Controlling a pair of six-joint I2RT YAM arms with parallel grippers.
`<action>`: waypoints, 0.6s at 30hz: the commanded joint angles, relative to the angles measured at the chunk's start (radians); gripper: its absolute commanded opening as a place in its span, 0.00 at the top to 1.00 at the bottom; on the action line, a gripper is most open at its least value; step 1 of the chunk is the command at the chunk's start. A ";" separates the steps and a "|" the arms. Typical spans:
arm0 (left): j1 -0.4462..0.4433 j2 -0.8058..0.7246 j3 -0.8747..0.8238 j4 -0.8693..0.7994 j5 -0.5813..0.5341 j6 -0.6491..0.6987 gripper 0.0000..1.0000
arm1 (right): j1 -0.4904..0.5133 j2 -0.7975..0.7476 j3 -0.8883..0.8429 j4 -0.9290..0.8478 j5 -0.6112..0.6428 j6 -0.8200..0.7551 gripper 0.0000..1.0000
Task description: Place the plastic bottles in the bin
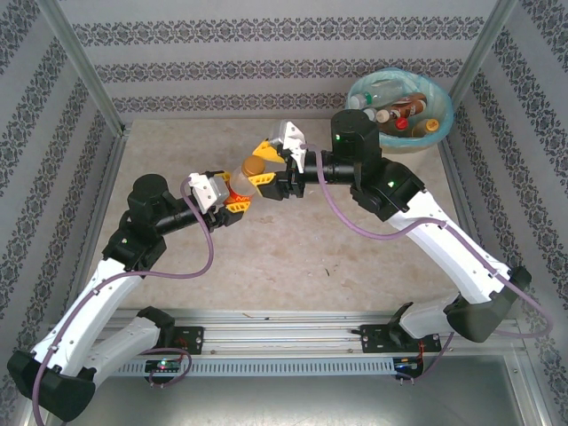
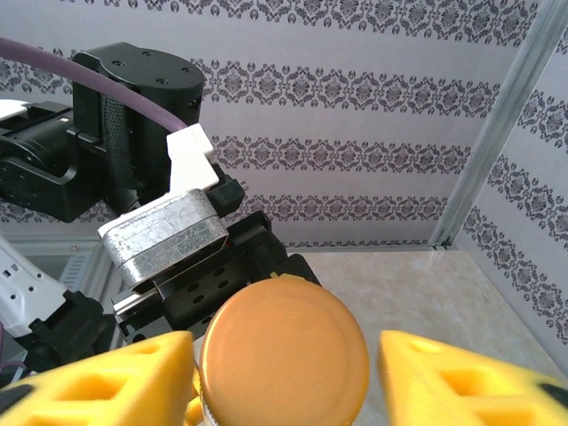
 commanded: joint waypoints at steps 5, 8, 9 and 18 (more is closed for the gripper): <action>-0.020 -0.005 -0.008 0.044 0.012 0.007 0.52 | 0.013 0.003 0.047 -0.025 -0.009 -0.008 0.63; -0.021 -0.008 -0.025 0.100 -0.049 -0.043 0.46 | 0.013 -0.012 0.049 -0.020 0.073 -0.009 0.67; -0.022 -0.009 -0.029 0.114 -0.061 -0.054 0.38 | 0.012 -0.017 0.051 -0.019 0.101 -0.013 0.69; -0.021 -0.022 -0.084 0.309 -0.154 -0.160 0.02 | -0.027 -0.121 0.047 0.005 0.445 -0.055 0.81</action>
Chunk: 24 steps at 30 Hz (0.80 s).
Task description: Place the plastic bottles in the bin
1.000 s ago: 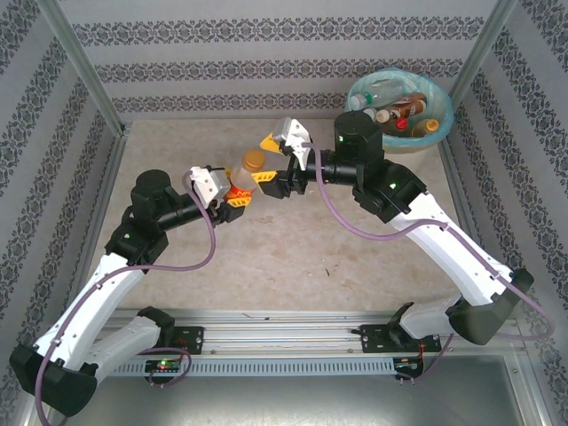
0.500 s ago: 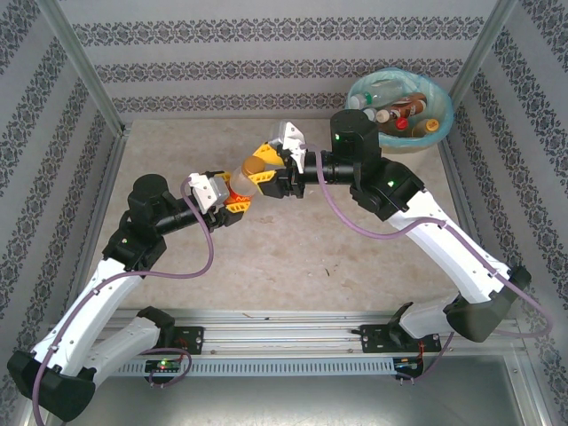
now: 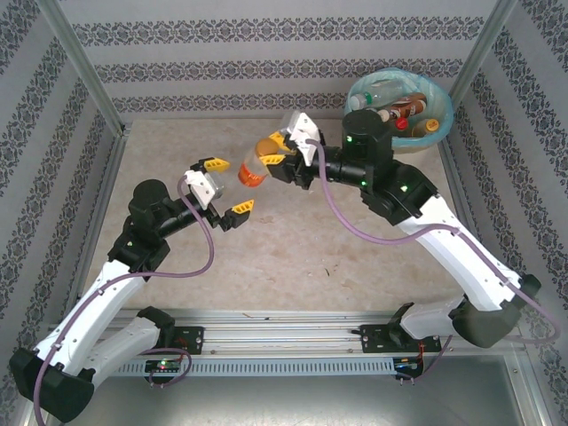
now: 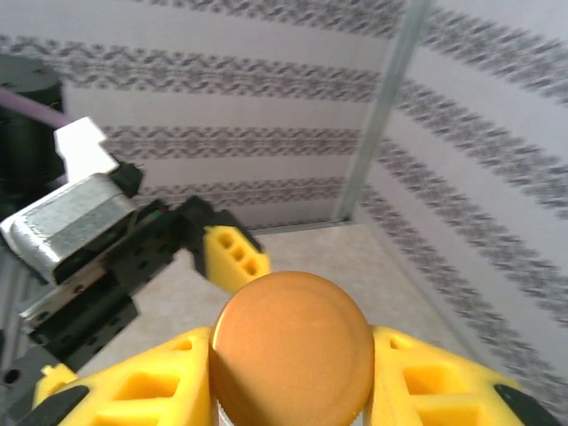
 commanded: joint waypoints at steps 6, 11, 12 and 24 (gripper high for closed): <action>-0.009 -0.005 -0.016 0.146 -0.085 -0.051 0.01 | -0.176 -0.090 0.077 -0.004 0.353 -0.075 0.84; -0.009 -0.005 -0.022 0.139 -0.092 -0.045 0.01 | -0.416 -0.042 0.106 -0.022 0.456 -0.064 0.85; -0.009 -0.005 -0.023 0.138 -0.091 -0.043 0.01 | -0.455 -0.029 0.107 -0.022 0.467 -0.068 0.85; -0.009 -0.011 -0.061 0.143 -0.100 -0.036 0.01 | -0.682 0.106 -0.089 0.075 0.428 -0.104 0.88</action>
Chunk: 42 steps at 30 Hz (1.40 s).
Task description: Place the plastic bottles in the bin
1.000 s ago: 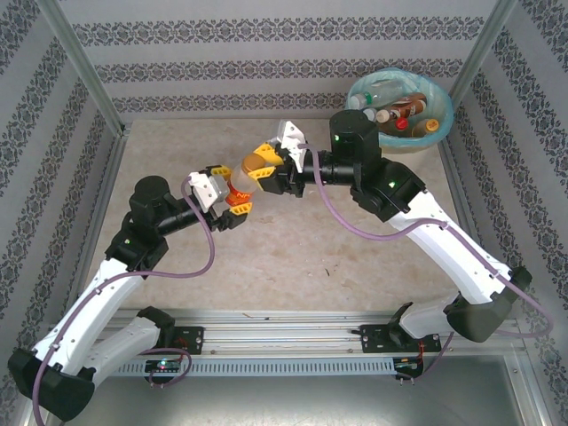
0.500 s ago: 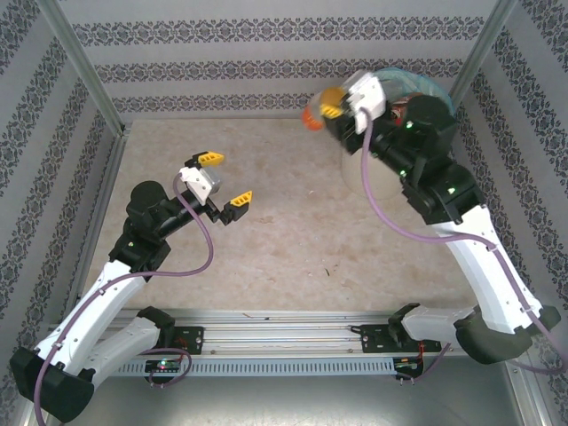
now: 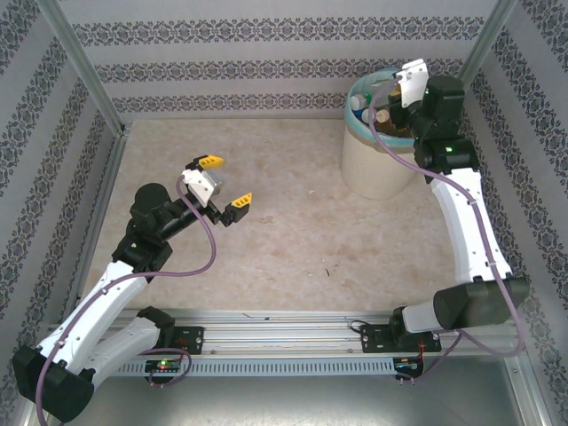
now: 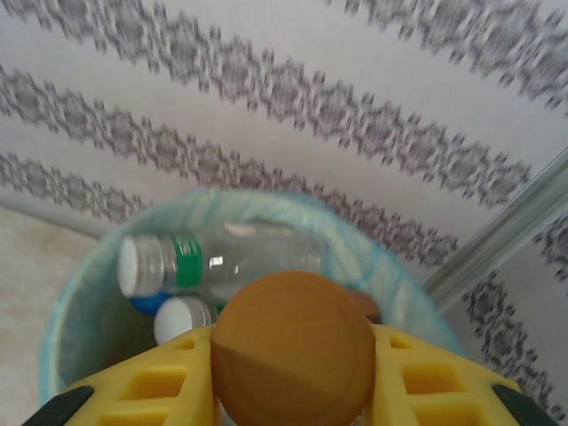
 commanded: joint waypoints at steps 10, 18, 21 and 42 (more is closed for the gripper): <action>-0.009 -0.002 -0.017 0.062 0.000 -0.009 0.01 | -0.063 0.036 -0.146 -0.031 -0.064 -0.046 0.86; -0.009 0.006 -0.021 0.075 -0.002 -0.018 0.01 | -0.053 -0.012 -0.120 0.016 -0.175 -0.021 0.87; -0.009 0.009 -0.023 0.079 -0.004 -0.018 0.01 | -0.030 -0.016 -0.063 0.038 -0.154 -0.042 0.88; -0.009 -0.010 -0.046 0.079 -0.018 0.003 0.01 | -0.131 0.174 0.141 -0.044 -0.406 0.458 0.88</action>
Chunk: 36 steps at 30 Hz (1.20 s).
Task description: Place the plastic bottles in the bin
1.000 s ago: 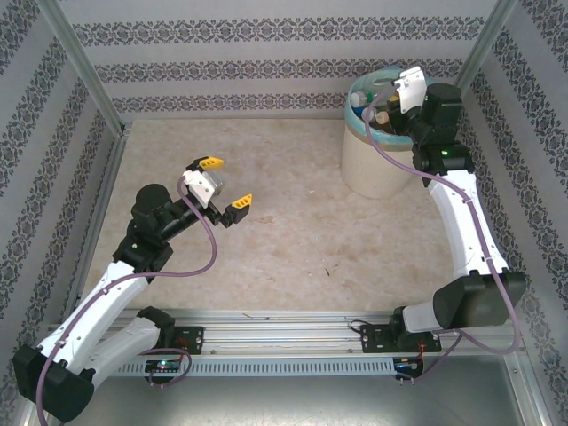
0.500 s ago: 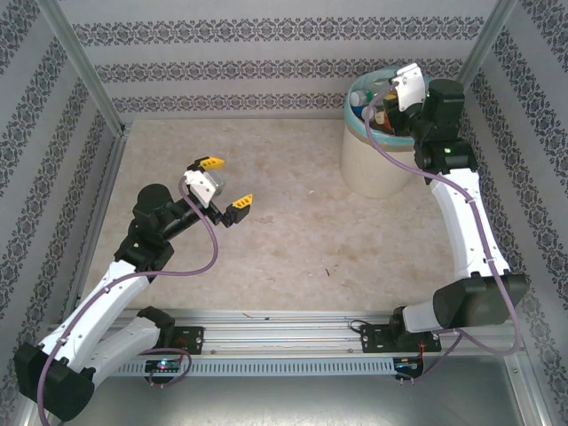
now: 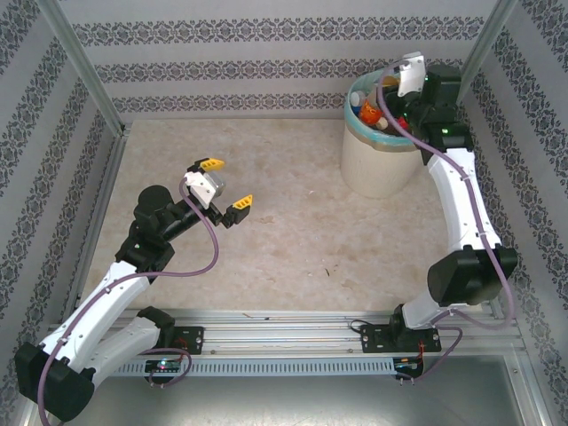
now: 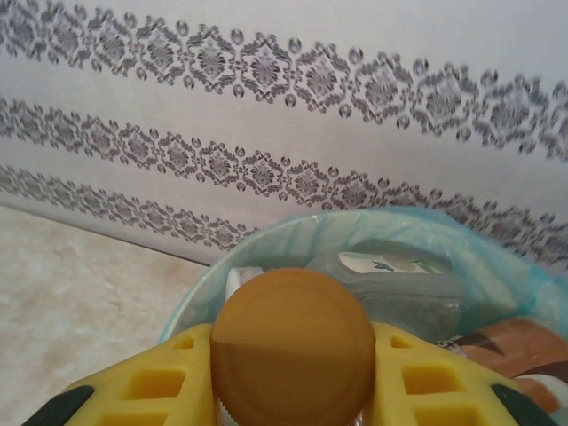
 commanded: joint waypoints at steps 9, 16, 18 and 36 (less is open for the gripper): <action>-0.009 -0.012 -0.008 0.052 -0.004 0.002 0.01 | -0.164 0.097 0.087 -0.174 -0.166 0.421 0.90; -0.009 -0.013 -0.009 0.052 -0.002 0.002 0.01 | -0.216 0.174 0.216 -0.365 -0.131 0.448 0.62; -0.009 -0.012 -0.009 0.049 -0.002 0.002 0.01 | -0.216 0.154 0.209 -0.360 -0.092 0.447 0.49; -0.009 0.001 -0.012 0.074 0.008 -0.011 0.01 | -0.133 -0.014 0.175 -0.320 0.122 0.288 0.40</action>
